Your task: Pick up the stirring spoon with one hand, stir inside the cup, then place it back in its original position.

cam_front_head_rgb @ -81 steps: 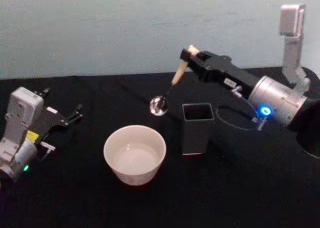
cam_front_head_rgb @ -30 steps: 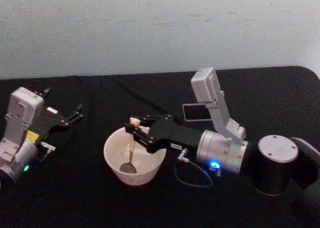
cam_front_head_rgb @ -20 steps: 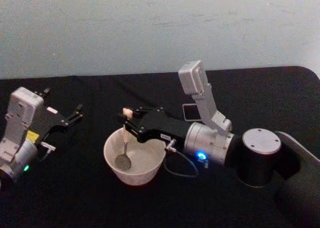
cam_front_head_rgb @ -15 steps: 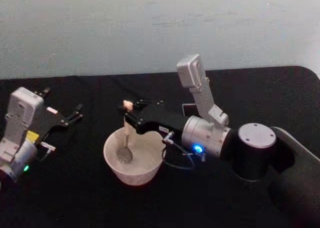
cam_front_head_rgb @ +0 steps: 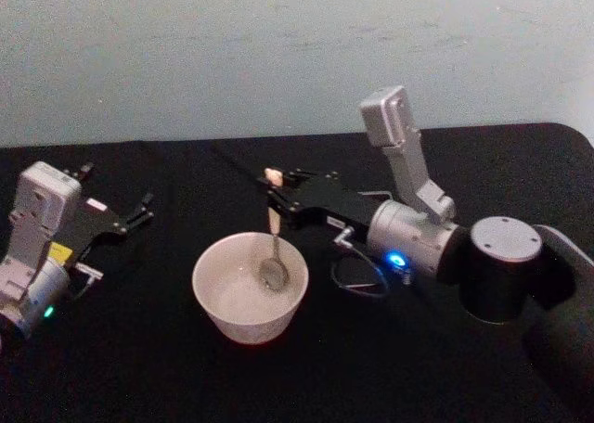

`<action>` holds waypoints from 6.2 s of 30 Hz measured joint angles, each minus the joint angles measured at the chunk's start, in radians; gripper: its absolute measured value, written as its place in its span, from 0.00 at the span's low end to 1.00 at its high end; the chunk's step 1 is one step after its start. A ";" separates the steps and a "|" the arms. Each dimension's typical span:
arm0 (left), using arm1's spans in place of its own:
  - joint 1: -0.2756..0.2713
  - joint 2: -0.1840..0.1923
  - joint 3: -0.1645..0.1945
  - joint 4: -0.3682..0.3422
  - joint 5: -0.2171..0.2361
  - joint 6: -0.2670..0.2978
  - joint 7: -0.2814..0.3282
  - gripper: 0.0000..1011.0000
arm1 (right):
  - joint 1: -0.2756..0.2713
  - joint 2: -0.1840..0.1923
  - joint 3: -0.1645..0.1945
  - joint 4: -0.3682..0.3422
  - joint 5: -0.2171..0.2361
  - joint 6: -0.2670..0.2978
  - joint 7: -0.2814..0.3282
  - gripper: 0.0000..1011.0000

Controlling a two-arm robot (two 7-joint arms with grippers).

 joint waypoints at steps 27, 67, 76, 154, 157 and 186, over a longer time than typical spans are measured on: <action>0.000 0.000 0.000 0.000 0.000 0.000 0.000 0.99 | -0.127 0.143 -0.031 -0.227 0.078 0.062 0.087 0.21; 0.000 0.000 0.000 0.000 0.000 0.000 0.000 0.99 | -0.011 0.027 -0.029 -0.087 0.078 0.032 0.001 0.21; 0.000 0.000 0.000 0.000 0.000 0.000 0.000 0.99 | -0.036 0.075 0.000 -0.132 0.091 0.041 0.021 0.21; 0.000 0.000 0.000 0.000 0.000 0.000 0.000 0.99 | -0.078 0.168 -0.038 -0.240 0.198 0.122 0.061 0.21; 0.000 0.000 0.000 0.000 0.000 0.000 0.000 0.99 | -0.076 0.160 -0.047 -0.241 0.209 0.131 0.056 0.21; 0.000 0.000 0.000 0.000 0.000 0.000 0.000 0.99 | -0.024 0.091 -0.019 -0.196 0.282 0.179 -0.079 0.21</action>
